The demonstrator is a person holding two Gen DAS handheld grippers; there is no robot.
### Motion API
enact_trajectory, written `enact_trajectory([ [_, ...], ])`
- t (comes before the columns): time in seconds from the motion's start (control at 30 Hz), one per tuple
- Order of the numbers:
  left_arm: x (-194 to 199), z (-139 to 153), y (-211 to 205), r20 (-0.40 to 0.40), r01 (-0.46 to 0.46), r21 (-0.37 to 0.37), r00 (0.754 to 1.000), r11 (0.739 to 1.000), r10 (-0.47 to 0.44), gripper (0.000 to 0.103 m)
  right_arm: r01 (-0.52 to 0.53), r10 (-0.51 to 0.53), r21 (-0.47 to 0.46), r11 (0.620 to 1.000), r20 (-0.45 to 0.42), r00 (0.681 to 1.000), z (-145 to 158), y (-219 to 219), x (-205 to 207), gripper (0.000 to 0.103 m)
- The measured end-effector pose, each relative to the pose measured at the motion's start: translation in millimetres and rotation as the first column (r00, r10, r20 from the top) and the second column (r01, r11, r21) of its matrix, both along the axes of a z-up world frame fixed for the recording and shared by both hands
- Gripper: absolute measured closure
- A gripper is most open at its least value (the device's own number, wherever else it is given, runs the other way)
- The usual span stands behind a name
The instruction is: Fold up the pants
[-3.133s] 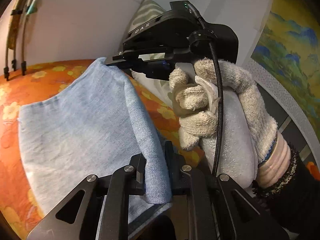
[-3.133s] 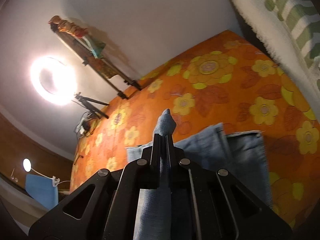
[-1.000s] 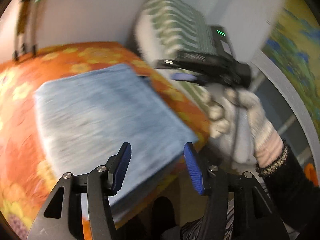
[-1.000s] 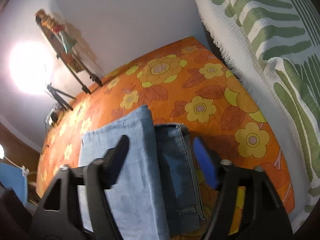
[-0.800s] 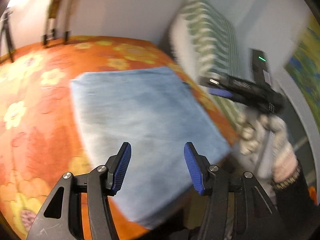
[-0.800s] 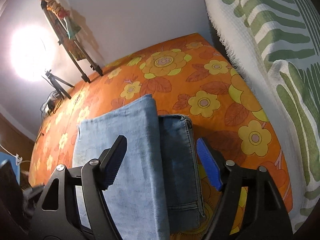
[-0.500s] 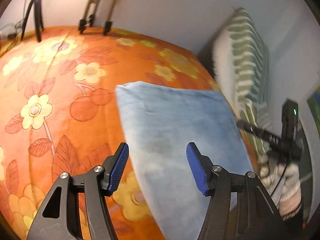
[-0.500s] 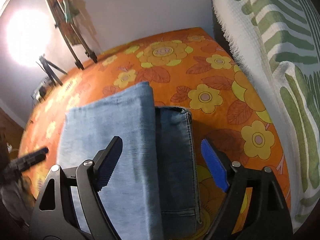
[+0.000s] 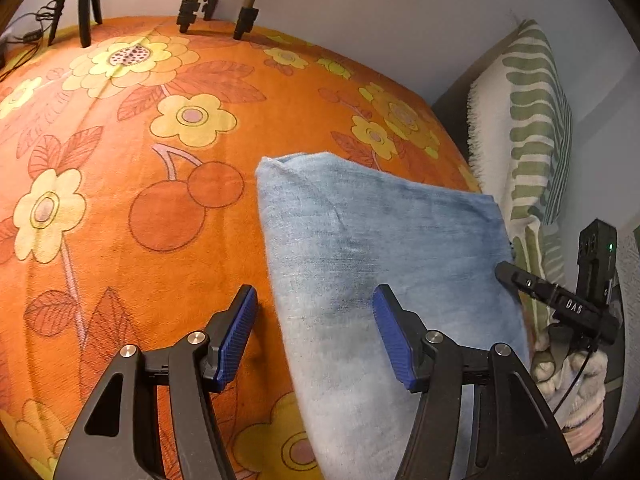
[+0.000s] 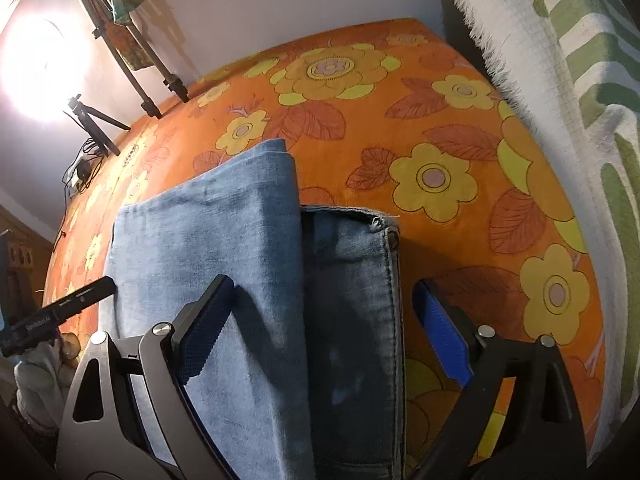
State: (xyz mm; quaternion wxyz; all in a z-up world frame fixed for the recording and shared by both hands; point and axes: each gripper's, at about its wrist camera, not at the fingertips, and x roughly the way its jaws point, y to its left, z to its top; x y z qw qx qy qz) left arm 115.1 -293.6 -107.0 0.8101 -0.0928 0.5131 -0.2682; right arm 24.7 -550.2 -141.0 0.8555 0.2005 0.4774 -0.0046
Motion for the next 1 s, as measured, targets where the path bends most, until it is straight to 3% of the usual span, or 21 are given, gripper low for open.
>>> enact_trajectory([
  [0.3,-5,0,-16,0.057,0.056,0.057,0.997,0.997,-0.059,0.021,-0.036,0.038,0.088,0.995,-0.023,0.999,-15,-8,13,0.010],
  [0.4,-8,-1,-21,0.079,0.071,0.086,0.994,0.994,-0.078,0.016,-0.052,0.054,0.083,0.995,-0.014,0.998,-17,-7,16,0.010],
  [0.53,-12,-4,-35,0.106,0.132,0.134,0.984,0.982,-0.146,0.001,-0.065,0.065,0.071,0.995,-0.002,0.998,-16,-5,16,0.009],
  [0.63,-14,-5,-43,0.115,0.136,0.190,0.981,0.972,-0.159,0.000,-0.068,0.068,0.068,0.995,0.005,0.998,-16,-4,16,0.009],
  [0.8,-13,-6,-44,0.115,0.124,0.199,0.982,0.972,-0.149,0.000,-0.075,0.074,0.041,0.996,0.016,0.997,-15,0,14,0.012],
  [1.0,-10,-6,-48,0.085,0.146,0.225,0.982,0.963,-0.168,0.000,-0.103,0.100,0.084,0.991,0.037,0.994,-14,-1,10,0.028],
])
